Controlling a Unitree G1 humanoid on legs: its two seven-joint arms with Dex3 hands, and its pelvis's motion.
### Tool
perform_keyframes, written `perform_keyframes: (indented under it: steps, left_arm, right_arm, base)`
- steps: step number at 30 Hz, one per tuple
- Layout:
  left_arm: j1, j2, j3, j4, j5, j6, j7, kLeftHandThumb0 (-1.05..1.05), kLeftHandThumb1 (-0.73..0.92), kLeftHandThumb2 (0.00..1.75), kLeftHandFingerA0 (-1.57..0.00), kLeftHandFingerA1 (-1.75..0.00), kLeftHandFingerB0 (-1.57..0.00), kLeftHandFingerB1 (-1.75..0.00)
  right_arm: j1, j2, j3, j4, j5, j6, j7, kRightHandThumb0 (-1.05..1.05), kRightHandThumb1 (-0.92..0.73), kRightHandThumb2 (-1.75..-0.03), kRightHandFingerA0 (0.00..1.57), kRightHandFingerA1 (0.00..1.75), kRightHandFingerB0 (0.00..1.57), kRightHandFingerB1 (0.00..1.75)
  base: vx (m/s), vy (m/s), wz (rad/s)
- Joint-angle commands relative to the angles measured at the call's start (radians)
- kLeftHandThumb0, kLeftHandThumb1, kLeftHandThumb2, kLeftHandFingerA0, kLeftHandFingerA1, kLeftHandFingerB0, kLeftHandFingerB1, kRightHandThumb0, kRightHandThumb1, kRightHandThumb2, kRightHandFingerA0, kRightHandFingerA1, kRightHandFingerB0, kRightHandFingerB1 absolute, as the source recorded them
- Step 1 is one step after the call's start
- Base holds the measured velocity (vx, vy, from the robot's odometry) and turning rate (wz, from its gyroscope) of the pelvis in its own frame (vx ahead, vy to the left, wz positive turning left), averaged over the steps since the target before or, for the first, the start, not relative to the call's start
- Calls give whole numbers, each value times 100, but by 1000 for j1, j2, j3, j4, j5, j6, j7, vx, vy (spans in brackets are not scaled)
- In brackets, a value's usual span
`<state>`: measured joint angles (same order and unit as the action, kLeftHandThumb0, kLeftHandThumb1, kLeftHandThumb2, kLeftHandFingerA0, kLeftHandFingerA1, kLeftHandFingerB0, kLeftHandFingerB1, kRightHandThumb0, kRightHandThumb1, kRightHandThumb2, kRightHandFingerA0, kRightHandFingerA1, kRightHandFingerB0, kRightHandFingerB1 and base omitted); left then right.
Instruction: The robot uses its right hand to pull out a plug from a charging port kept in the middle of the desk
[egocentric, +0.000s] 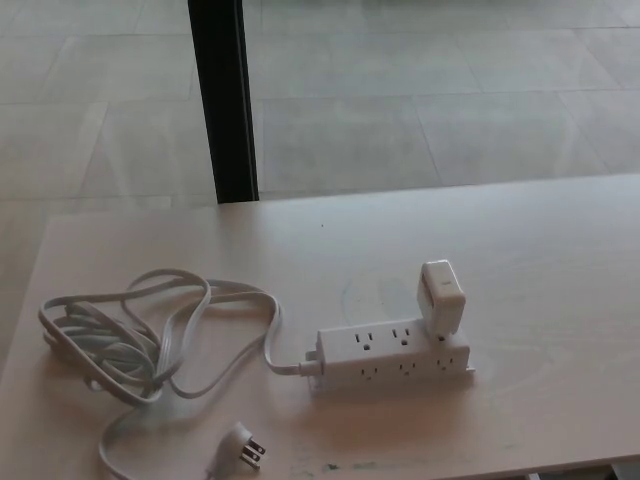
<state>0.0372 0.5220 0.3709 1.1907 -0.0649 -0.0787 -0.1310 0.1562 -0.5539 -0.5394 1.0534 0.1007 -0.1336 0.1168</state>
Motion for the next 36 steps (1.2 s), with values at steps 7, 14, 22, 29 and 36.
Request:
perform_keyframes:
  steps: [7,14,22,29,36]
  left_arm:
    - [-14,24,-1,16,-20,4,-25,-71,53,95,-58,-68,-39,-55]
    - [-27,26,10,32,-28,8,-22,-71,67,60,-60,-55,-48,-46]
    - [-39,30,-7,35,-11,11,-19,-79,59,95,-53,-62,-37,-51]
    - [-32,32,-17,31,-3,-1,-30,-71,69,61,-54,-53,-44,-44]
    - [-42,28,-14,27,-9,8,-24,-73,57,95,-52,-63,-37,-54]
  right_arm:
    - [-91,-160,11,-329,10,-39,19,-85,-54,-57,71,84,27,61]
    - [-329,-225,59,-708,49,103,65,-78,-49,-84,72,71,27,46]
    - [-541,-184,230,-933,-2,274,105,-86,-50,-83,79,63,25,41]
    - [-628,-121,465,-1084,-78,395,174,-79,-48,-86,77,74,22,44]
    - [-686,-86,676,-1045,-198,341,227,-78,-44,-85,75,81,29,47]
  base:
    - [0,0,0]
    - [0,0,0]
    - [0,0,0]
    - [0,0,0]
    - [0,0,0]
